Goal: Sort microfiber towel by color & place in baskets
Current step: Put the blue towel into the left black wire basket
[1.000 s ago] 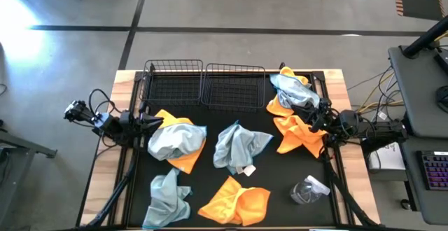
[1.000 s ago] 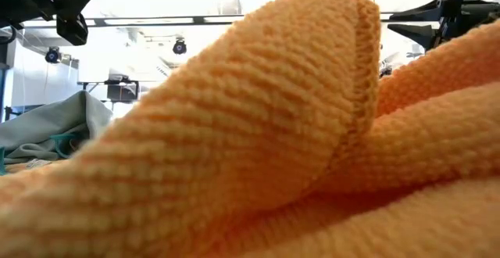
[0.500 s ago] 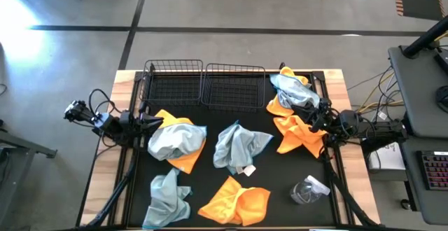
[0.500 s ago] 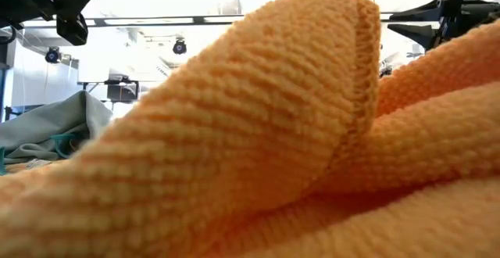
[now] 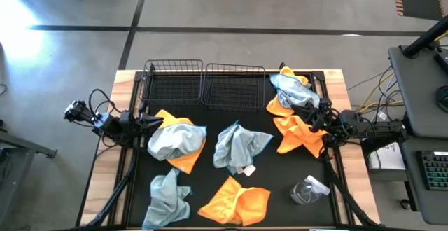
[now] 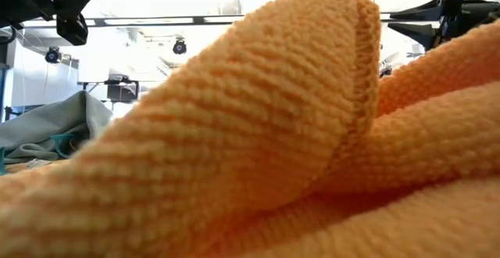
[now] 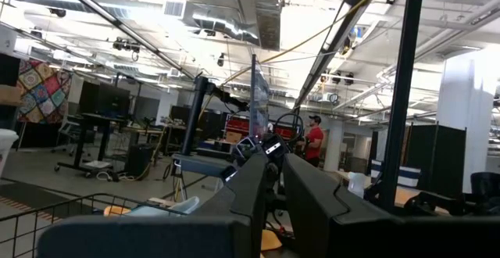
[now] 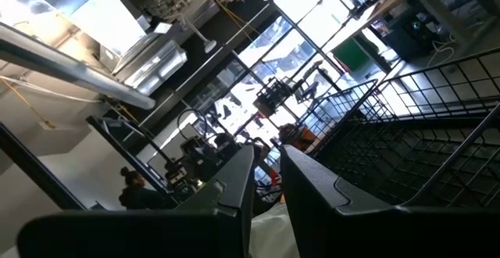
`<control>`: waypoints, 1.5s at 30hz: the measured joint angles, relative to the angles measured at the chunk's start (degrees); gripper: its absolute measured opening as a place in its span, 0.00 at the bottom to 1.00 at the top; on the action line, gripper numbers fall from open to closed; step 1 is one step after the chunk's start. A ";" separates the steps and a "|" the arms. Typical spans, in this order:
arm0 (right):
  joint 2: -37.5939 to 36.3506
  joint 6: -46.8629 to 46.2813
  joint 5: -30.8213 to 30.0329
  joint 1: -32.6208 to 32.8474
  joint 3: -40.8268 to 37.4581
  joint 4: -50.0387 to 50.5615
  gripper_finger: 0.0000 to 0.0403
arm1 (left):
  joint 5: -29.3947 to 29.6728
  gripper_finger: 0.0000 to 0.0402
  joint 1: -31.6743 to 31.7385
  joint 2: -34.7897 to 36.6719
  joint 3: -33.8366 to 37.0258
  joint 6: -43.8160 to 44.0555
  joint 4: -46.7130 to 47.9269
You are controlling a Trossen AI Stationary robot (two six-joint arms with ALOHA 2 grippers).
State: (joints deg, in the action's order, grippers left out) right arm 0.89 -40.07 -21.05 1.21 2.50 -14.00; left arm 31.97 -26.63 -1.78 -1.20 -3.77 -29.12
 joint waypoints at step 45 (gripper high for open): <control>0.00 -3.45 0.01 0.00 0.00 0.00 0.15 | 0.02 0.08 0.00 -0.02 -0.01 -6.26 -3.93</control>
State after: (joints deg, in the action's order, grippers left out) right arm 0.89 -43.53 -21.04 1.21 2.50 -14.00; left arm 31.99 -26.63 -1.80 -1.21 -10.03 -33.05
